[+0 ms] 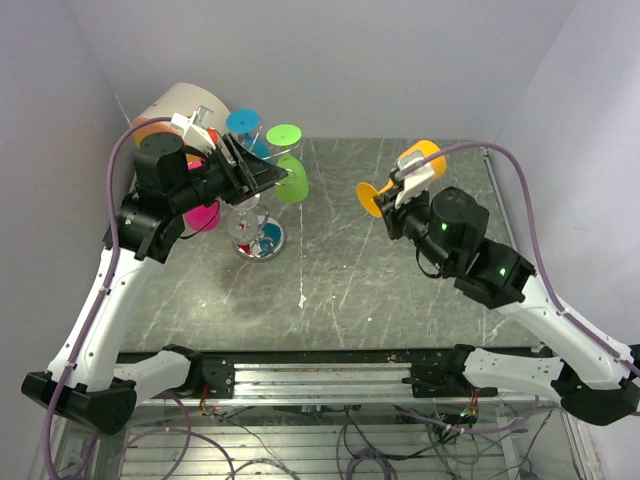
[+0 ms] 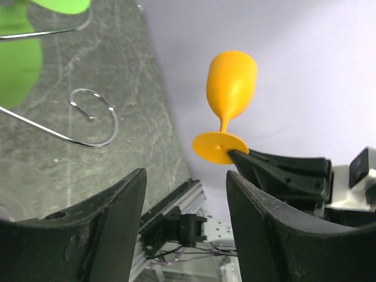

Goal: Take the wine glass off the wine glass rack

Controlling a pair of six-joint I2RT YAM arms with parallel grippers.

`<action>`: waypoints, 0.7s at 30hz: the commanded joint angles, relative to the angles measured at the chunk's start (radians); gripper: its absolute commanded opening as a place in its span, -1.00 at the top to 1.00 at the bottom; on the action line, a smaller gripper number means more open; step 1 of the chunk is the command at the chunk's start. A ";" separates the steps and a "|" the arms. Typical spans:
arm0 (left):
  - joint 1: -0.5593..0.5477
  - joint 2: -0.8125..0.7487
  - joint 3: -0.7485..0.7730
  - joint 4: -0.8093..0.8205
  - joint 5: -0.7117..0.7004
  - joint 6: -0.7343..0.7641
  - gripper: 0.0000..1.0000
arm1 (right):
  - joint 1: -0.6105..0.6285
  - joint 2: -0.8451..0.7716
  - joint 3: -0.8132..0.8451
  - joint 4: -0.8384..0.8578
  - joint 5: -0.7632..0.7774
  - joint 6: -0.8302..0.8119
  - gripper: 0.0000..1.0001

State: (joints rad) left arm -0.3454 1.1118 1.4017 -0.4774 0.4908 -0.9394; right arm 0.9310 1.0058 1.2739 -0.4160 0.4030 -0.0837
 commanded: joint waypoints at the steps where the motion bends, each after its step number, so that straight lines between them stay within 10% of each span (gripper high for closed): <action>1: -0.007 0.018 0.046 0.057 0.137 -0.118 -0.34 | 0.104 -0.044 -0.038 0.232 0.061 -0.267 1.00; 21: -0.024 -0.027 -0.088 0.162 0.232 -0.352 -0.45 | 0.242 0.043 -0.171 0.634 -0.087 -0.717 1.00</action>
State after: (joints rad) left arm -0.3580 1.1088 1.3407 -0.3622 0.6678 -1.2381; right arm 1.1381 1.0431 1.1133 0.0837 0.3214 -0.7082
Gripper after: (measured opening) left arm 0.717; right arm 0.017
